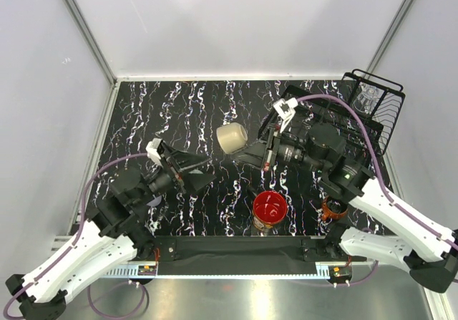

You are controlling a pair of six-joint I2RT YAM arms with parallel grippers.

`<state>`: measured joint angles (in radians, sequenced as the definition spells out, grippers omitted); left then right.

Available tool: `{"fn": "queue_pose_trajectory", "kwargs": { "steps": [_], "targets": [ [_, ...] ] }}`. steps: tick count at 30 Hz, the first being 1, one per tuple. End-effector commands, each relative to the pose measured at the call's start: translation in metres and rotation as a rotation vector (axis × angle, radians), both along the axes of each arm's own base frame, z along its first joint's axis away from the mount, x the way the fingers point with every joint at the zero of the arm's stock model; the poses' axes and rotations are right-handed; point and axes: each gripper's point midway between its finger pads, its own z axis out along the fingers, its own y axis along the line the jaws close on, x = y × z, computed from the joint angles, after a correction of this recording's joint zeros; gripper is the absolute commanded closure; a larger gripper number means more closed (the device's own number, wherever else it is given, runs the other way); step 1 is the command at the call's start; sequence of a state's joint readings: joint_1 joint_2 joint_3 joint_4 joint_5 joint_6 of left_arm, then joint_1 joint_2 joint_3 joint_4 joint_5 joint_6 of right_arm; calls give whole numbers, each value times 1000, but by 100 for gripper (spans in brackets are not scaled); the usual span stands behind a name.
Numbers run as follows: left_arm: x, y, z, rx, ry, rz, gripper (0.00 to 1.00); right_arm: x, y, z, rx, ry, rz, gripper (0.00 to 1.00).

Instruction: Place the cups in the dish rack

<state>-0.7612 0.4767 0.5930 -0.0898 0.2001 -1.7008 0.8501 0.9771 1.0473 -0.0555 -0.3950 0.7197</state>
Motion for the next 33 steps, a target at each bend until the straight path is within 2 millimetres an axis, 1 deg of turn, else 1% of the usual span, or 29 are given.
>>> {"fn": "queue_pose_trajectory", "kwargs": {
  "steps": [1, 2, 3, 4, 5, 6, 7, 8, 9, 10, 11, 12, 13, 14, 15, 16, 17, 18, 19, 22, 23, 25, 26, 27, 28, 29, 30, 32, 33],
  "targets": [
    [-15, 13, -1, 135, -193, -4, 1, 11, -29, 15, -33, -16, -170, 100],
    [-14, 22, 8, 216, -292, 38, 1, 11, -36, 21, -34, -20, -197, 100],
    [-15, 28, -11, 328, -266, 37, 1, 16, -44, 12, -81, 5, -253, 100],
    [-17, 37, 2, 367, -311, 61, 1, 19, -52, 19, -90, 9, -292, 100],
    [-14, 45, -4, 451, -357, 83, 1, 27, -66, 3, -169, 54, -380, 100],
    [-15, 50, -19, 527, -332, 74, 1, 33, -76, -2, -211, 74, -443, 100],
    [-16, 55, -18, 554, -346, 79, 1, 40, -85, 6, -229, 82, -506, 100],
    [-15, 58, -22, 595, -367, 84, 1, 48, -107, -11, -323, 129, -618, 100],
    [-17, 60, -25, 607, -372, 79, 1, 51, -116, -14, -362, 138, -666, 100],
    [-18, 59, -29, 612, -378, 68, 1, 57, -122, -6, -383, 137, -711, 100],
    [-22, 57, -30, 602, -396, 44, 1, 61, -142, -17, -468, 152, -804, 100],
    [-23, 54, -29, 589, -410, 34, 1, 64, -152, -18, -505, 155, -853, 100],
    [-24, 52, -34, 590, -407, 15, 1, 71, -157, -10, -524, 161, -902, 100],
    [-27, 48, -37, 584, -412, -13, 1, 72, -176, -19, -612, 176, -970, 100],
    [-28, 47, -39, 581, -409, -21, 1, 75, -183, -19, -646, 190, -1002, 100],
    [-27, 45, -45, 586, -396, -31, 1, 89, -196, -15, -669, 226, -1075, 100],
    [-30, 44, -45, 572, -399, -37, 1, 89, -205, -24, -722, 275, -1077, 100],
    [-31, 44, -46, 568, -401, -42, 1, 99, -210, -30, -757, 307, -1090, 100],
    [-31, 43, -49, 567, -397, -48, 1, 107, -223, -29, -753, 331, -1132, 100],
    [-34, 45, -52, 563, -407, -50, 1, 121, -240, -34, -822, 341, -1171, 100],
    [-36, 47, -52, 560, -408, -50, 1, 125, -258, -38, -851, 371, -1224, 100],
    [-38, 49, -56, 567, -398, -49, 1, 134, -274, -45, -907, 390, -1255, 100],
    [-41, 52, -55, 553, -404, -41, 1, 139, -291, -47, -902, 417, -1303, 100],
    [-43, 54, -55, 547, -406, -39, 1, 142, -300, -48, -901, 433, -1324, 100],
    [-43, 55, -60, 549, -402, -37, 1, 144, -306, -50, -912, 437, -1327, 100],
    [-46, 58, -59, 538, -413, -26, 1, 149, -308, -49, -888, 439, -1329, 100],
    [-47, 59, -61, 539, -413, -25, 1, 150, -319, -50, -881, 458, -1357, 100],
    [-49, 63, -67, 548, -406, -24, 1, 155, -325, -52, -877, 470, -1359, 100],
    [-49, 63, -71, 553, -401, -27, 1, 158, -333, -55, -884, 493, -1373, 100]
  ]
}}
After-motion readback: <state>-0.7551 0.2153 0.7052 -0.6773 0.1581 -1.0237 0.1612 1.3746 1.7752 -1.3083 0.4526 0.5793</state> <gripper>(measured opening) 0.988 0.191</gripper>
